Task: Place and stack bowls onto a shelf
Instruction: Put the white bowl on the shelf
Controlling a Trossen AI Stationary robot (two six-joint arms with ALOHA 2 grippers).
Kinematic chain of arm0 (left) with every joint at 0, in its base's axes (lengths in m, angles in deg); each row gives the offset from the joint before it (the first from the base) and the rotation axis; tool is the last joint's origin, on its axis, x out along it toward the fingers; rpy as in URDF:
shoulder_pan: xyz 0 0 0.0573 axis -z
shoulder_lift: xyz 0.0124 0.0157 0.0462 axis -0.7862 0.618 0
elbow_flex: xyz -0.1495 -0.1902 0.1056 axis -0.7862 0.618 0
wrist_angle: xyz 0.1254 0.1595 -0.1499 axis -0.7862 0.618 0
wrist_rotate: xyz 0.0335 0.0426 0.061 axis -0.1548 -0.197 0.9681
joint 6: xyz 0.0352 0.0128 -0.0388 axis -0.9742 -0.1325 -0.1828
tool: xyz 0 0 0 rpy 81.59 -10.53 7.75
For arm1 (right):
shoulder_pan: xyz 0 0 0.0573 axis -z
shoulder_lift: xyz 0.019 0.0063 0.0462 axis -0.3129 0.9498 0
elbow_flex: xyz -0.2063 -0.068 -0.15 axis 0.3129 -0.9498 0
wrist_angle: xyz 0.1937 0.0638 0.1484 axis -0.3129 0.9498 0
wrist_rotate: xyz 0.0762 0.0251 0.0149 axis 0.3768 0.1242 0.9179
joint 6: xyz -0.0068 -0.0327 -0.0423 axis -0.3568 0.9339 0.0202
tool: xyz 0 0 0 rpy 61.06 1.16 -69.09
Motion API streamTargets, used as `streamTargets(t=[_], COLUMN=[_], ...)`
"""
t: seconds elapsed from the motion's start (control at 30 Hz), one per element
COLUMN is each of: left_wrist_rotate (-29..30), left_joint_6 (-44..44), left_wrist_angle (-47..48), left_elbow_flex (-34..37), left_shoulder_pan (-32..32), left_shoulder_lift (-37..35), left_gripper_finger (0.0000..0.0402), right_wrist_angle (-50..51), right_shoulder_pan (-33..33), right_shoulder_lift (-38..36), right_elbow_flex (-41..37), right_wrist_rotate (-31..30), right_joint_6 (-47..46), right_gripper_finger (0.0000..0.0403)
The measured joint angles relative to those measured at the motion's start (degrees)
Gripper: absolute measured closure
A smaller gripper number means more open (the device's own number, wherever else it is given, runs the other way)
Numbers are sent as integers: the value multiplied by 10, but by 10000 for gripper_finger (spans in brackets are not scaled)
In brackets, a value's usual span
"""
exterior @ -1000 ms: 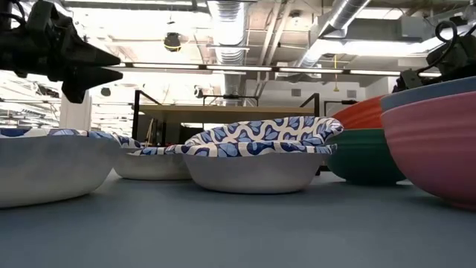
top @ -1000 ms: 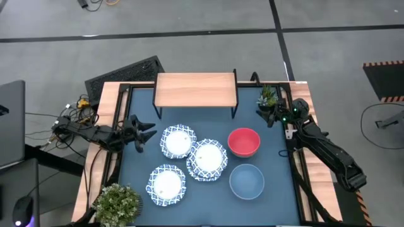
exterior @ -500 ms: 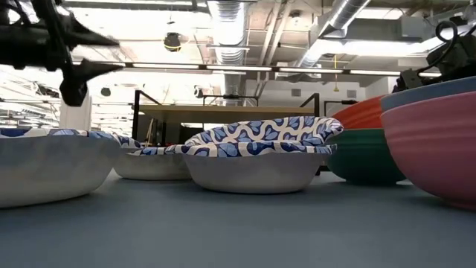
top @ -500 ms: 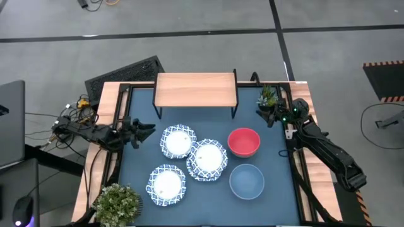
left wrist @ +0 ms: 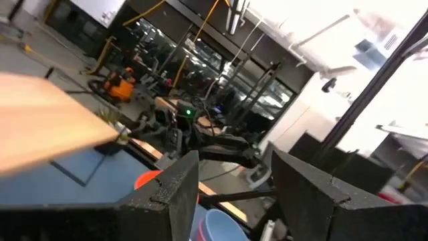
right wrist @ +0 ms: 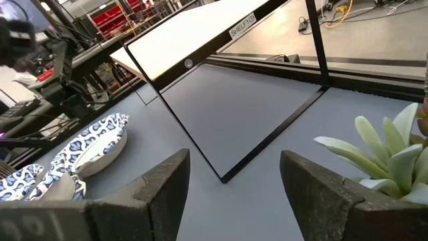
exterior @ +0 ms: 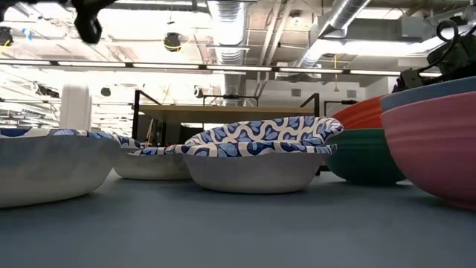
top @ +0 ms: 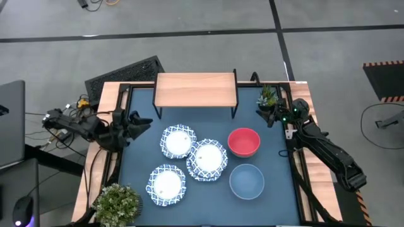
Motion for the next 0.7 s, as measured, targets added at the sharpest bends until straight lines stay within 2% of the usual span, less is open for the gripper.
streamTargets(t=[0.17,0.33,0.43,0.53,0.7], left_wrist_rotate=[14,31,19,-10,-69], left_joint_6=[-35,-44,-29,-6,63], left_wrist_angle=[0,1,2,19,91], left_elbow_flex=[-66,-98,-103,-104,-104], left_shoulder_pan=[0,0,0,0,0], left_shoulder_lift=[62,86,86,86,95], left_gripper_finger=[228,228,228,228,228], right_wrist_angle=[0,-1,-11,-54,-242], right_shoulder_pan=[0,0,-12,-38,-111], right_shoulder_lift=[0,0,0,0,0], right_elbow_flex=[0,0,0,0,0], right_wrist_rotate=[0,1,29,33,31], right_joint_6=[0,-13,-179,-325,-482], right_gripper_finger=[143,143,143,143,143])
